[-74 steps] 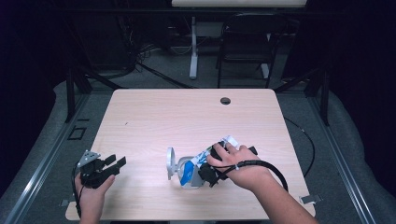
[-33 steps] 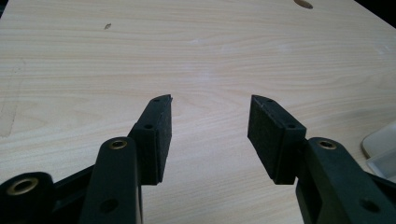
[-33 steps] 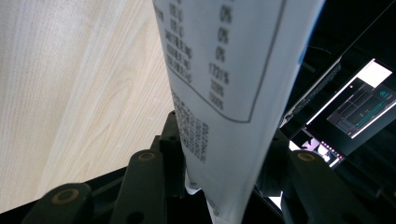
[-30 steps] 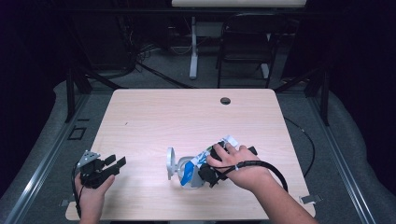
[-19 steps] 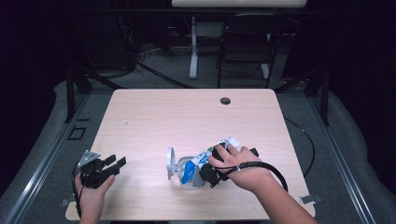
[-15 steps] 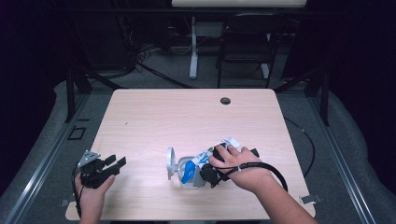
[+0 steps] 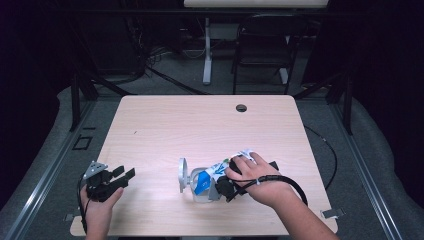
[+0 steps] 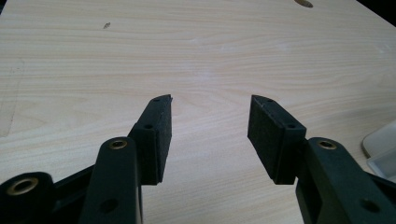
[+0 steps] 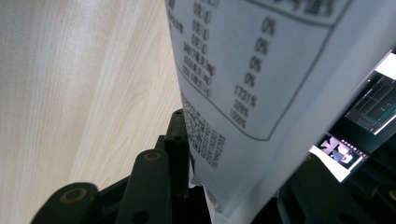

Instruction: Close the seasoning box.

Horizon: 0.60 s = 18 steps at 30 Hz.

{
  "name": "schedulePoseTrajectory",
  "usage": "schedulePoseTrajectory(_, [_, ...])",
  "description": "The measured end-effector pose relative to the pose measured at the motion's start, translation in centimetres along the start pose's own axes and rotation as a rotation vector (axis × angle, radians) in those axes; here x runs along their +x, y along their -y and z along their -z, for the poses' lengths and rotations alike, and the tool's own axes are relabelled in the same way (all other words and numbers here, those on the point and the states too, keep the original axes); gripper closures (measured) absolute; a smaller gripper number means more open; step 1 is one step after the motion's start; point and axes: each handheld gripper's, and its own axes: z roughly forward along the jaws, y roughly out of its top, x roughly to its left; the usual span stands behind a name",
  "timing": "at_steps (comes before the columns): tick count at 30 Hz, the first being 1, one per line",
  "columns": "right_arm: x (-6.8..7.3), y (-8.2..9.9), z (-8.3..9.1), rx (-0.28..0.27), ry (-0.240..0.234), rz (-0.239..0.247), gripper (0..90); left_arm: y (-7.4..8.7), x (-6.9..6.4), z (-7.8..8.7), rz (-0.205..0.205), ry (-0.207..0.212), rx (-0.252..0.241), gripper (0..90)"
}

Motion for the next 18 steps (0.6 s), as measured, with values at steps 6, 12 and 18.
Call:
schedulePoseTrajectory(6, [0.6,0.2,-0.4,-0.030,-0.005,-0.044,65.4,0.0,0.0,-0.1,0.001,-0.003,-0.002,50.1])
schedulePoseTrajectory(12, [0.9,0.4,-0.7,-0.060,-0.040,-0.119,66.5,0.1,0.0,-0.1,0.001,-0.002,0.002,50.0])
schedulePoseTrajectory(18, [1.4,0.6,-1.0,-0.079,-0.046,-0.175,68.2,0.1,0.0,-0.2,-0.001,-0.006,0.003,49.6])
